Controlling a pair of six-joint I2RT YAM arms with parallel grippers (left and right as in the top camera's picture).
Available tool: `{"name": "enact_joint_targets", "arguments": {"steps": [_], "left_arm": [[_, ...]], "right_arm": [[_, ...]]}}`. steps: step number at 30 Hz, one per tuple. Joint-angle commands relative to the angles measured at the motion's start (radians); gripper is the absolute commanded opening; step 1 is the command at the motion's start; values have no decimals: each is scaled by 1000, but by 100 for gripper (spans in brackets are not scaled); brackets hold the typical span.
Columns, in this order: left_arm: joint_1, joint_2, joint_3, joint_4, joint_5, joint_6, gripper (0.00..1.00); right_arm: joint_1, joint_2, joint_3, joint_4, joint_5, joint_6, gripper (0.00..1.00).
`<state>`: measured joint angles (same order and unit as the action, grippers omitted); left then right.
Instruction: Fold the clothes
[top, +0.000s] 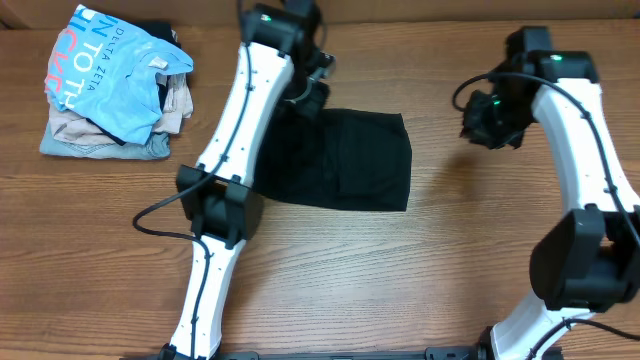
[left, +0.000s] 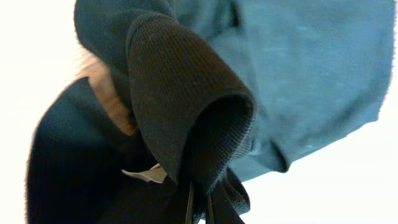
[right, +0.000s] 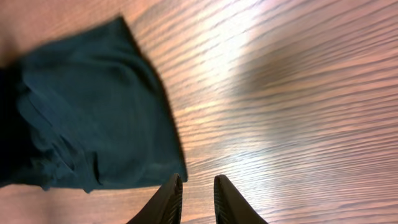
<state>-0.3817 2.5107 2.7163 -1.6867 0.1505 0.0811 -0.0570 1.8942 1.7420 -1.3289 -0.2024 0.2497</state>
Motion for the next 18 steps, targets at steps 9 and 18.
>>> {"name": "enact_joint_targets", "arguments": {"steps": [9,18], "left_arm": [[-125,-7,129,7,34,-127,4],[-225,-5,125,73,34,-153,4]], "right_arm": [[-31,-56,34,-1,-1,-19,22],[-31,-56,34,12,0,-19,22]]}}
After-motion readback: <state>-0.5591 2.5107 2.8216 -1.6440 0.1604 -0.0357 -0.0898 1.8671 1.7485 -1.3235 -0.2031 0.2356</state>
